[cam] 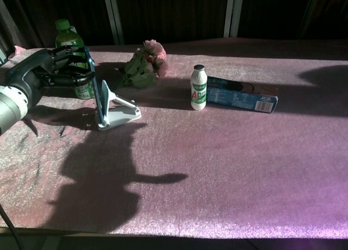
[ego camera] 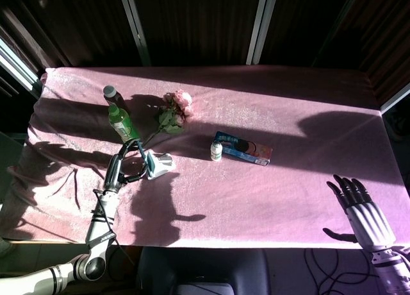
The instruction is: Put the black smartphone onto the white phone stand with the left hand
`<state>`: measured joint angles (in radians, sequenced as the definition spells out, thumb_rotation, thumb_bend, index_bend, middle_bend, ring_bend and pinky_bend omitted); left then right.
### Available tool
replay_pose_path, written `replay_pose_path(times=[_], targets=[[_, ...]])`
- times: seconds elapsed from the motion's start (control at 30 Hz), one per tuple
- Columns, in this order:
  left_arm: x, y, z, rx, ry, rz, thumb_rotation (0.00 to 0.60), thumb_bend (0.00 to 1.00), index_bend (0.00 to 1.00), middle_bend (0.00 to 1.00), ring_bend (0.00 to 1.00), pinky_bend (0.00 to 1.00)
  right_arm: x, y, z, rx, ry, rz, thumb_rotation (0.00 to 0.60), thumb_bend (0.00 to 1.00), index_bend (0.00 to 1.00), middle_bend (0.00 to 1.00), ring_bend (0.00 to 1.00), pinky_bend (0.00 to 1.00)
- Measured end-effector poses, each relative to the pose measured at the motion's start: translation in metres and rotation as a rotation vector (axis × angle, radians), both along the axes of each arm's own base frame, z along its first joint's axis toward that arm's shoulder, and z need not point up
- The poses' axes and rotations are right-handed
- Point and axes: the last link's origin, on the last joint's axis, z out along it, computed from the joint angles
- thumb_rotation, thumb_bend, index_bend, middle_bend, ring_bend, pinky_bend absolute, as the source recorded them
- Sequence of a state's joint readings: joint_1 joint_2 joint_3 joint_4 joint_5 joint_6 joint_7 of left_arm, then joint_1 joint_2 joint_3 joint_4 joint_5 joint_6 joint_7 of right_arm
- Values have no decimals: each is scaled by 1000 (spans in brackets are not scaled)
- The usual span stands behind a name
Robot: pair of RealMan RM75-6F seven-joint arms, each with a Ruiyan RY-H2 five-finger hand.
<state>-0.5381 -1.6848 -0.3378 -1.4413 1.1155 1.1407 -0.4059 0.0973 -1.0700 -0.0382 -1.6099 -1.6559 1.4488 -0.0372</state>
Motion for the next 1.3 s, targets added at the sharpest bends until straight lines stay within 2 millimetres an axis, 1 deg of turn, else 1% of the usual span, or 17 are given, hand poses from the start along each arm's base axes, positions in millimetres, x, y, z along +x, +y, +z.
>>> replay_pose_path(times=[0.27,0.4,0.5,0.67,0.73,0.87,0.97,1.3], targets=[[-1,0,-3,-11,9,-4,600,424,861,1000,677,144,0,0,1,-2,-1,0,600,128,0,0,0,0],[-1,0,-4,-16,9,-5,600,419,842,1000,673,138,0,0,1,-3,-1,0,600,128,0,0,0,0],[-1,0,-4,-17,9,-6,600,416,814,1000,659,128,0,0,1,-3,-1,0,600,128,0,0,0,0],[-2,2,-4,-14,5,-20,600,411,740,993,591,98,0,1,1,-4,-3,1,600,128,0,0,0,0],[-3,3,-5,-8,8,-29,600,405,704,968,559,87,0,1,1,-4,-2,2,600,128,0,0,0,0],[-3,3,-6,6,16,-48,600,395,619,861,485,65,0,1,2,-6,-3,2,600,128,0,0,0,0],[-3,4,-7,14,26,-62,600,384,565,801,451,47,0,1,2,-5,-3,2,600,128,0,0,0,0],[-6,7,-11,-6,38,-54,600,374,422,695,391,17,0,1,2,-8,-3,2,600,128,0,0,0,0]])
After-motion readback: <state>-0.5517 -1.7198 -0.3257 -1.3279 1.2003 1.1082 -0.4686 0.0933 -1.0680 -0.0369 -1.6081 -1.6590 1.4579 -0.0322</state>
